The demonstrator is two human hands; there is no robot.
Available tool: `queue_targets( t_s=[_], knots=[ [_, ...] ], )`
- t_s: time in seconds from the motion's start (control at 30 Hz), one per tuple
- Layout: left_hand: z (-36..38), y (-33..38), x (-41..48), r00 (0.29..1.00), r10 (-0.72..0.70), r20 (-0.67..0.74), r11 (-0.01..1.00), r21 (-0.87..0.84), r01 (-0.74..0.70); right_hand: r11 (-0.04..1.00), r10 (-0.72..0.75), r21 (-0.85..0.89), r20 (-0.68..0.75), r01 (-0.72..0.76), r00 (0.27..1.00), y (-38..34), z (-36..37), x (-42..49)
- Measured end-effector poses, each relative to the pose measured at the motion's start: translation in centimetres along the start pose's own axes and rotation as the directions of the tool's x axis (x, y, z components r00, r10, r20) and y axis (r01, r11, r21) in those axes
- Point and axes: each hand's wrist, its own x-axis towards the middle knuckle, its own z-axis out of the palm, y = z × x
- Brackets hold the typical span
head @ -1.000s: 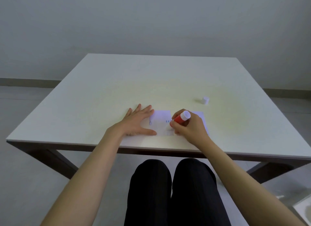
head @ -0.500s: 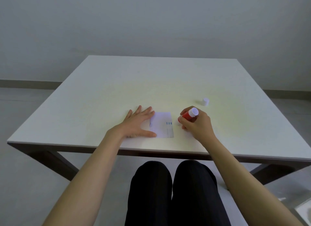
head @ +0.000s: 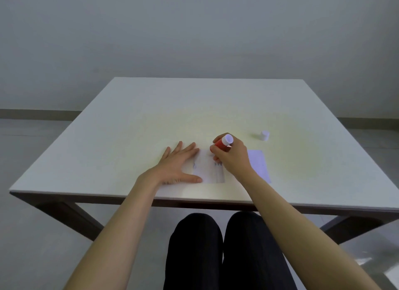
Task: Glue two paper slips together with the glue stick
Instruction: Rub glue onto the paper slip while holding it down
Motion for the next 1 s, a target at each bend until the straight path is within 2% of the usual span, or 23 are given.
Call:
queue_targets(
  t_s=[0.1,0.17,0.23,0.33,0.4,0.47,0.6,0.7,0.77,0.8,0.9,0.97,1.0],
  knots=[
    [0.0,0.1,-0.1,1.0,-0.008,-0.003,1.0,-0.006,0.008,0.992,0.05,0.122,-0.069,-0.041,0.996,-0.1,-0.4,-0.5],
    [-0.1,0.2,-0.1,1.0,-0.019,-0.004,1.0,-0.014,0.019,0.941,0.109,0.329,-0.063,-0.083,0.992,-0.4,-1.0,-1.1],
    [-0.2,0.3,-0.1,1.0,-0.029,0.001,0.999,-0.036,0.029,0.785,0.166,0.602,0.023,-0.146,0.986,-0.8,-1.4,-2.0],
    [-0.5,0.5,-0.3,0.999,-0.046,0.016,0.995,-0.09,0.048,0.558,0.236,0.796,0.117,-0.234,0.965,-1.4,-1.5,-3.6],
    [-0.6,0.9,-0.6,0.998,-0.063,-0.019,0.985,-0.164,0.059,0.413,0.304,0.863,0.171,-0.291,0.937,-1.9,-1.5,-4.4],
    [-0.5,1.7,-1.1,0.99,-0.066,-0.127,0.951,-0.309,0.024,0.305,0.367,0.884,0.234,-0.354,0.9,-2.6,-1.4,-5.2],
    [0.4,4.7,-2.0,0.916,-0.035,-0.399,0.791,-0.572,-0.219,0.252,0.377,0.849,0.355,-0.464,0.855,-3.4,-0.7,-6.3],
    [1.2,7.3,-2.3,0.872,-0.038,-0.488,0.672,-0.658,-0.339,0.195,0.404,0.841,0.401,-0.505,0.822,-3.6,0.3,-6.7],
    [1.4,8.3,-2.3,0.853,-0.066,-0.517,0.593,-0.708,-0.383,0.214,0.407,0.828,0.407,-0.518,0.818,-3.6,0.7,-6.9],
    [1.4,8.4,-2.3,0.847,-0.09,-0.524,0.565,-0.727,-0.39,0.258,0.402,0.812,0.403,-0.524,0.822,-3.6,0.8,-7.0],
    [0.8,8.3,-2.3,0.832,-0.142,-0.536,0.508,-0.761,-0.404,0.496,0.364,0.699,0.37,-0.514,0.855,-3.0,0.0,-7.1],
    [-0.8,7.7,-2.2,0.801,-0.165,-0.576,0.534,-0.735,-0.418,0.598,0.371,0.641,0.311,-0.481,0.875,-2.6,-1.0,-7.0],
    [-1.8,7.2,-1.9,0.774,-0.179,-0.607,0.591,-0.695,-0.409,0.614,0.381,0.637,0.277,-0.466,0.882,-2.4,-1.6,-6.9]
  ],
)
